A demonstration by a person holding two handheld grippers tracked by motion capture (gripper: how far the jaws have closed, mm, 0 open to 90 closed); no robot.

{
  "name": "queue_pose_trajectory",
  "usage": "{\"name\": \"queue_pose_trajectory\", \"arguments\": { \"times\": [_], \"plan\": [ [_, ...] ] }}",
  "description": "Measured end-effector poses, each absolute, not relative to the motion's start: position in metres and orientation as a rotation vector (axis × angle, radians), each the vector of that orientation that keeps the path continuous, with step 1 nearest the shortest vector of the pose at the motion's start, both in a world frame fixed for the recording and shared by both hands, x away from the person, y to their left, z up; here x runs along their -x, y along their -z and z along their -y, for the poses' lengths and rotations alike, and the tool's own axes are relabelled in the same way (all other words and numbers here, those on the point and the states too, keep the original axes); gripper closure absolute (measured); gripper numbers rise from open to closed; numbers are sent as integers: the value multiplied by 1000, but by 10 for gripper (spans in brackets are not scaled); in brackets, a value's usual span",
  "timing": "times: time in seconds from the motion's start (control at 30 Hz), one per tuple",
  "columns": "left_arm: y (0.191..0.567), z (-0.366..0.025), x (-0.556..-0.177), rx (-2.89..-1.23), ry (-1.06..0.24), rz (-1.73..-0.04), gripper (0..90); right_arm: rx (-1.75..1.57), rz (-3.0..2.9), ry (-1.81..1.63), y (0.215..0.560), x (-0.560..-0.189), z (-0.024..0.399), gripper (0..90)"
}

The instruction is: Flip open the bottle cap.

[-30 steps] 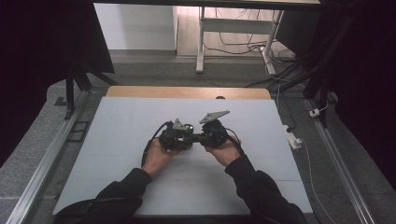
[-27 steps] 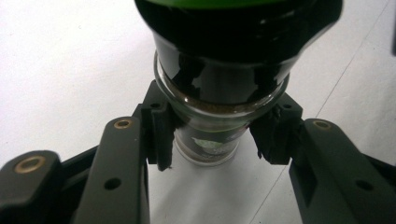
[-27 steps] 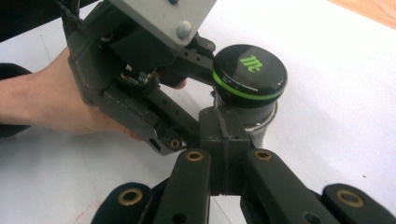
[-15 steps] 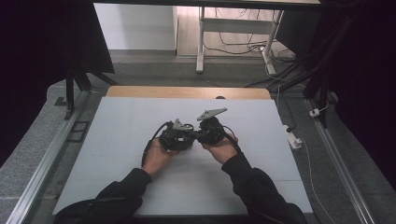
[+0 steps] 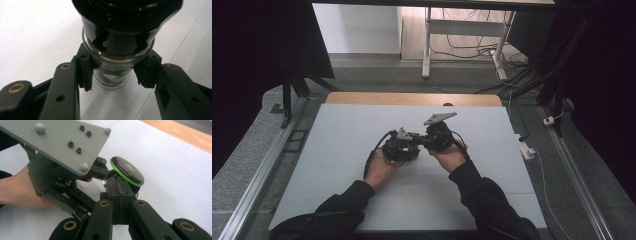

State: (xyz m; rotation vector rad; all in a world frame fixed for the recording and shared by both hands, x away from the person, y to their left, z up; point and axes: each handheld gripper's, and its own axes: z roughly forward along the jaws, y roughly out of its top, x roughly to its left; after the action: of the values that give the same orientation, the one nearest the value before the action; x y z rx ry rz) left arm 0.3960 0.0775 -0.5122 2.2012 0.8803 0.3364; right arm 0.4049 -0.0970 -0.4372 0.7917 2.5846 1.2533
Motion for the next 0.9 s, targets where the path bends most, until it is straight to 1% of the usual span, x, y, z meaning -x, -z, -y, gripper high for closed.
{"name": "queue_pose_trajectory", "arguments": {
  "times": [0.43, 0.9],
  "plan": [
    [512, -77, -396, -2201, -340, -879, 538, -821, -2547, -1264, 432, -415, 97, 900],
    [512, -78, -396, -2204, -335, -879, 537, -886, -2532, -1251, 440, -430, 104, 900]
  ]
}}
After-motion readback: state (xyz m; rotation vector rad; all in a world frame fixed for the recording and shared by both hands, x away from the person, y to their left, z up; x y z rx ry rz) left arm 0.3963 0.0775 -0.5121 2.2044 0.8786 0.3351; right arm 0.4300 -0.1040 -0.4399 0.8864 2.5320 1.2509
